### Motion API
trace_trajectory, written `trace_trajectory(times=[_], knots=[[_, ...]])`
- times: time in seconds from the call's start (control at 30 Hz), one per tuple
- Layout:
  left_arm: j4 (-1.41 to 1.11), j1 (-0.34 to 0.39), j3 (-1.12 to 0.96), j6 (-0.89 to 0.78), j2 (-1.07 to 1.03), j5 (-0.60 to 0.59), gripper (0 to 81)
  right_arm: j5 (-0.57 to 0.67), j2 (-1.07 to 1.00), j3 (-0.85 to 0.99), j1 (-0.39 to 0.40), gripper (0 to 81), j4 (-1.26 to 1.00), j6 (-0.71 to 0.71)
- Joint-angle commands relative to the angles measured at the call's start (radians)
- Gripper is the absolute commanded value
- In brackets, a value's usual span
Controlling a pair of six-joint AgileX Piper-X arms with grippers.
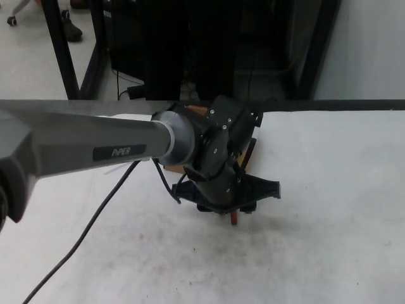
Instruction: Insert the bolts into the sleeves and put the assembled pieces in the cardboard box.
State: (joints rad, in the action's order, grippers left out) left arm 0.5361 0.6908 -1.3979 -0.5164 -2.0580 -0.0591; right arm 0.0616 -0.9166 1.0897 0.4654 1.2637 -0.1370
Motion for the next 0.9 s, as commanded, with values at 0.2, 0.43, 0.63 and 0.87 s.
trace_trajectory(times=[0.2,0.43,0.63,0.87], knots=[[-0.001,-0.051,-0.051,0.01,-0.033,0.005,46.8,0.003,-0.002,0.003,-0.007,0.2,-0.004,0.009],[0.019,-0.05,-0.065,0.054,-0.052,-0.014,46.8,0.003,-0.016,0.003,-0.007,0.2,-0.004,0.009],[0.034,-0.049,-0.065,0.054,-0.052,-0.014,46.8,0.003,-0.035,0.003,-0.007,0.2,-0.004,0.009],[0.08,-0.049,-0.065,0.052,-0.06,-0.014,46.8,0.003,-0.038,0.003,-0.007,0.2,-0.029,0.009]])
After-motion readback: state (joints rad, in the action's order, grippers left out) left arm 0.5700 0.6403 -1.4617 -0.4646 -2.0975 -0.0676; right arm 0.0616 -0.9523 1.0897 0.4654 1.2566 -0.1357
